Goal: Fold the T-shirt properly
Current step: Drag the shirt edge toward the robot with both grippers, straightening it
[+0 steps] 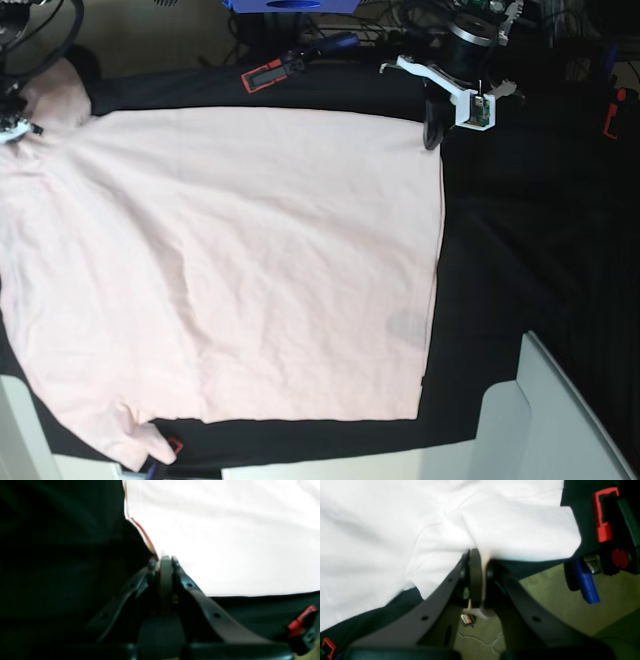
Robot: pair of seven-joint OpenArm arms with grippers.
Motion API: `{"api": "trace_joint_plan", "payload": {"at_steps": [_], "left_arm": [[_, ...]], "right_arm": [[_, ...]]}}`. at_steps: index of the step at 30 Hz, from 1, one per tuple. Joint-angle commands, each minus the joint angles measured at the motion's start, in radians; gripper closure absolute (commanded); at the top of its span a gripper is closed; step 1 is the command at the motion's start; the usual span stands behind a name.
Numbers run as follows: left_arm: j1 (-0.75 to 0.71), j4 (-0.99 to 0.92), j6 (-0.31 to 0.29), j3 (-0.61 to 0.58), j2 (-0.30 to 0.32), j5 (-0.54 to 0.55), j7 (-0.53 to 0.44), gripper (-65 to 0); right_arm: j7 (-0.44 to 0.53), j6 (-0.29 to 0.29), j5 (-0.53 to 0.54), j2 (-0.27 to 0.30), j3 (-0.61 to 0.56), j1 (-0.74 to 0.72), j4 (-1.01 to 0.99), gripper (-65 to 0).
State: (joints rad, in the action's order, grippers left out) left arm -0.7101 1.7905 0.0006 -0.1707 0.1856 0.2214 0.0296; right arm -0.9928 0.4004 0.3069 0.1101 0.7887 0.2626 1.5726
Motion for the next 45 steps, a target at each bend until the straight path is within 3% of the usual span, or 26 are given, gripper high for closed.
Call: {"api": "trace_joint_plan", "payload": {"at_steps": [1,6,20,27,45], "left_arm": [[-0.010,0.030,0.008,0.003,0.004,0.002,-0.027,0.0],[-0.033,0.081,0.008,0.003,0.004,-0.003,-0.027,0.0],[-0.108,0.160,0.008,0.046,0.007,0.000,-0.035,0.0],[-0.118,0.168,0.008,0.089,0.007,0.002,-0.036,0.0],[-0.104,0.168,0.008,0.092,0.007,0.005,-0.036,0.0]], "right_arm": [[0.015,-0.001,0.005,0.018,-0.012,-0.003,0.015,0.0],[0.013,-0.004,0.005,0.018,-0.068,-0.003,0.015,0.0],[0.001,-0.005,0.004,0.023,-0.065,0.000,0.010,0.0],[0.005,-0.067,0.004,0.023,-0.074,0.000,0.010,0.0],[-0.002,-0.068,0.004,0.047,-0.076,-0.019,0.010,0.0]]}}
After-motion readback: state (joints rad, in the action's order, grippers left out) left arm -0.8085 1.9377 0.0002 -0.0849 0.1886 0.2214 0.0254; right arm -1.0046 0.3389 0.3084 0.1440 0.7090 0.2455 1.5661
